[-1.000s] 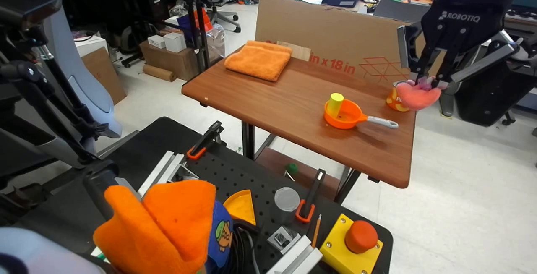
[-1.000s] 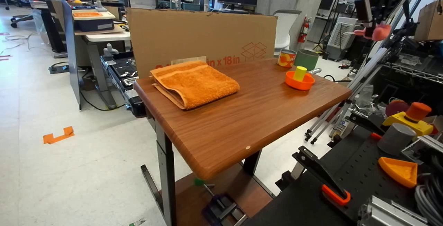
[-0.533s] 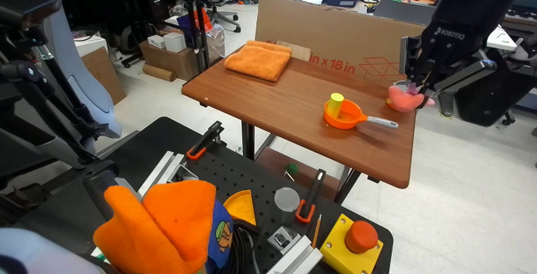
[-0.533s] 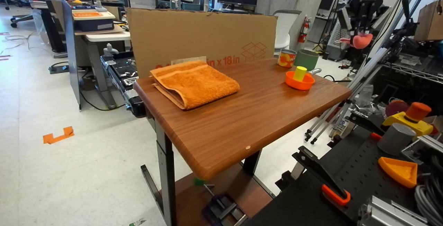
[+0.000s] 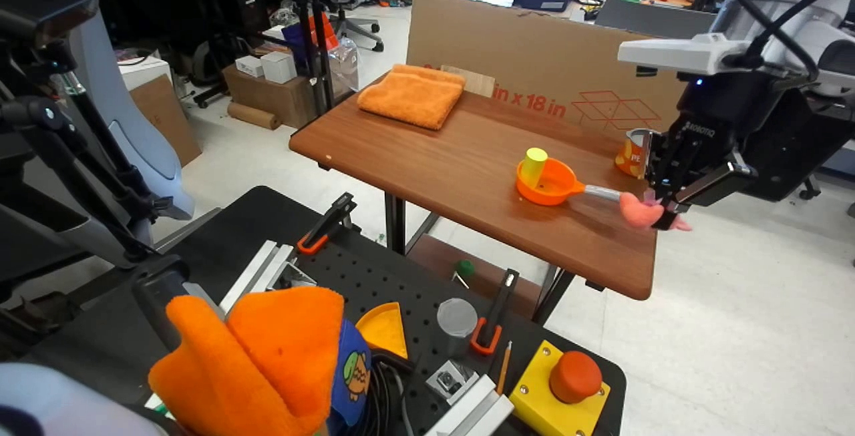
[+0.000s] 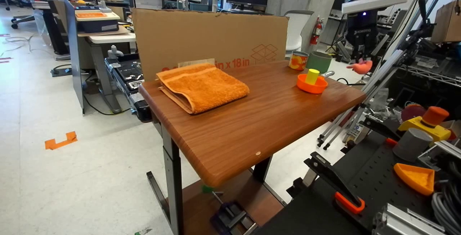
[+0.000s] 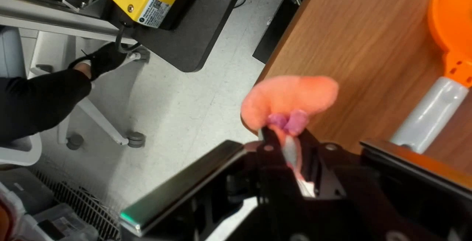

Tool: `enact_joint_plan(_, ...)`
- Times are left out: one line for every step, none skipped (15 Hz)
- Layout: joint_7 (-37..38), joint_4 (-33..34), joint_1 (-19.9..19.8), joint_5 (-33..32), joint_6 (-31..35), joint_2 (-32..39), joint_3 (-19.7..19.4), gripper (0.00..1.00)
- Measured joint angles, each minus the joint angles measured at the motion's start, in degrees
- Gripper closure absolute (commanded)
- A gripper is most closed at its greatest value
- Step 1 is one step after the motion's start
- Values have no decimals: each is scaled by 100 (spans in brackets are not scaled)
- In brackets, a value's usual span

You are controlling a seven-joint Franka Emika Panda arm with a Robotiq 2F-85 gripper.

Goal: Move the pink plush toy

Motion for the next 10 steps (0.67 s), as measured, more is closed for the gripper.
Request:
enact_joint_plan(139,134,4,0,-40,175,-19,94)
enact_joint_plan(272,256,10,-1,-75,340,-45,94)
enact_joint_plan(388,374,17,-3,-164,493,-75,94)
enact_joint_plan(461,487,17,-3,-266,627,-93,94)
enact_joint_plan(492,591,17,-3,-345,745,-105,94)
enact_joint_plan(498,687,17,-3,-435,847,-108,94)
enact_joint_plan(497,767,20,-6,-508,931,-108,94)
enact_joint_plan(489,828,28,-12,-533,1002,-108,94)
enact_joint_plan(482,880,40,-25,-543,1064,-108,94)
enact_joint_plan(481,920,58,-59,-544,1117,-108,94)
